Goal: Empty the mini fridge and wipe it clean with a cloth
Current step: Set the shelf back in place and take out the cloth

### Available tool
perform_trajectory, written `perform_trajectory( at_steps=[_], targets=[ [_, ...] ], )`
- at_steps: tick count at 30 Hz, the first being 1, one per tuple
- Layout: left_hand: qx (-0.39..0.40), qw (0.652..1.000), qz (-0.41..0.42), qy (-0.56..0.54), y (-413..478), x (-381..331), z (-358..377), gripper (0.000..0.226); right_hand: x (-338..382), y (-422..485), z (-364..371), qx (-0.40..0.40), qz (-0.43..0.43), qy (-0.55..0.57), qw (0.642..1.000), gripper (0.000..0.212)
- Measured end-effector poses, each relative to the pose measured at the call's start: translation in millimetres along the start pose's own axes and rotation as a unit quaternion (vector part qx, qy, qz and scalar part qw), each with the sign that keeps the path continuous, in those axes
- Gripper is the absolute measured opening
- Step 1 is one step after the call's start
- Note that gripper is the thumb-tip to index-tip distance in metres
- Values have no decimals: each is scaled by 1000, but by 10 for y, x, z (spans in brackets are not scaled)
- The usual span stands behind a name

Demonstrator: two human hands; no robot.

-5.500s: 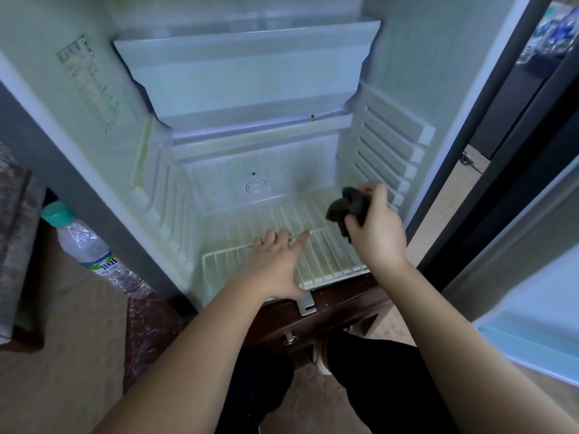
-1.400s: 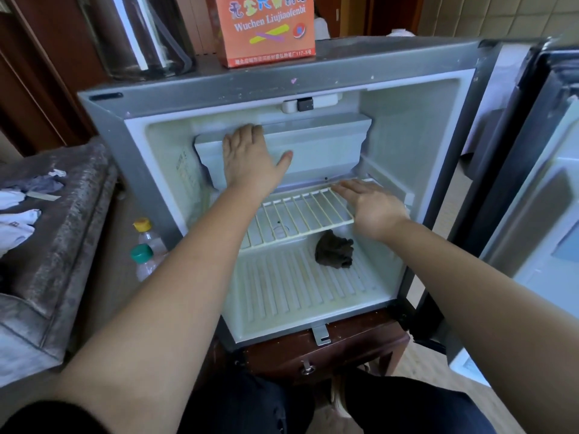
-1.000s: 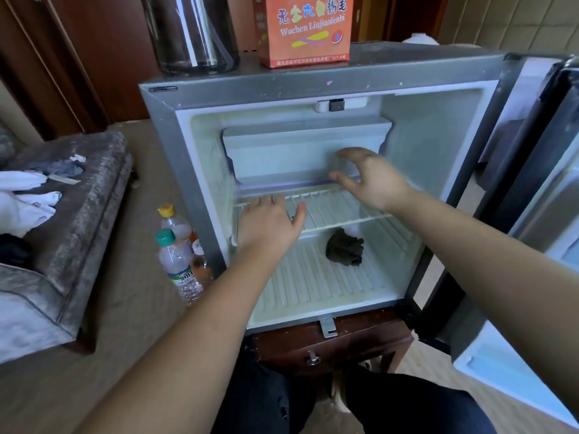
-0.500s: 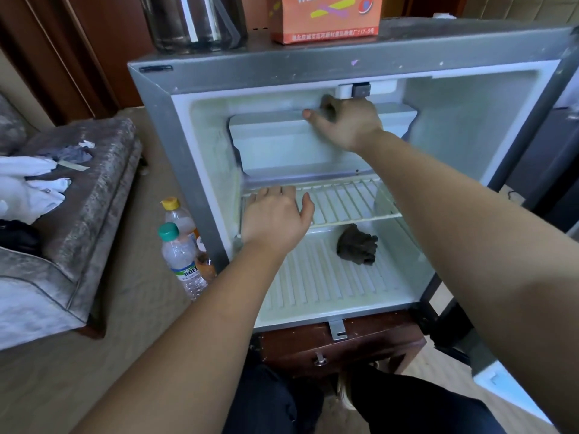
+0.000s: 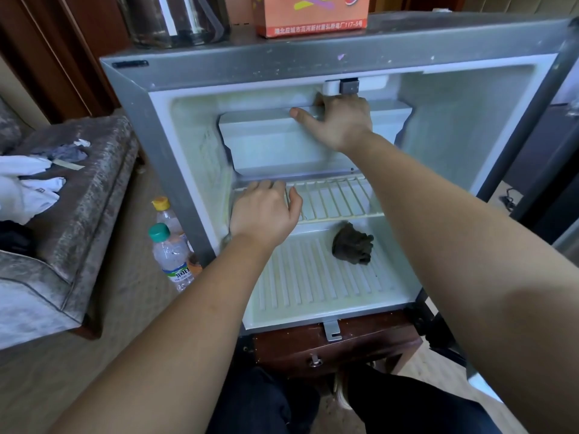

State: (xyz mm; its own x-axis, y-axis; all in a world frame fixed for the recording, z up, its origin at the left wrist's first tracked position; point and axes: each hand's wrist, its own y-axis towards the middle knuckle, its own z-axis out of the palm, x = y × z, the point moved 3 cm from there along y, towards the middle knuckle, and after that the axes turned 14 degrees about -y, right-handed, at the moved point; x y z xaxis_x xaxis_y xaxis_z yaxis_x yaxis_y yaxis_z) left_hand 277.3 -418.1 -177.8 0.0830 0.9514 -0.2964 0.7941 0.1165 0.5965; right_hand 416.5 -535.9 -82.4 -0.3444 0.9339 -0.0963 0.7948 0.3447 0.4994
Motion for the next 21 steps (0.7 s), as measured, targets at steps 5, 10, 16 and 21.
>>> perform_trajectory(
  at_steps=[5, 10, 16, 21],
  targets=[
    [-10, 1000, 5, -17, 11, 2, 6, 52, 8, -4, -1, 10, 7, 3, 1000, 70],
    [-28, 999, 24, -19, 15, 30, 28, 49, 5, 0, 10, 14, 15, -2, 1000, 70],
    [-22, 999, 24, -17, 24, 53, 43, 51, 14, 13, 24, 18, 21, -9, 1000, 75],
    [51, 998, -30, -24, 83, 55, 25, 60, 33, -57, 10, 5, 23, 10, 1000, 69]
  ],
)
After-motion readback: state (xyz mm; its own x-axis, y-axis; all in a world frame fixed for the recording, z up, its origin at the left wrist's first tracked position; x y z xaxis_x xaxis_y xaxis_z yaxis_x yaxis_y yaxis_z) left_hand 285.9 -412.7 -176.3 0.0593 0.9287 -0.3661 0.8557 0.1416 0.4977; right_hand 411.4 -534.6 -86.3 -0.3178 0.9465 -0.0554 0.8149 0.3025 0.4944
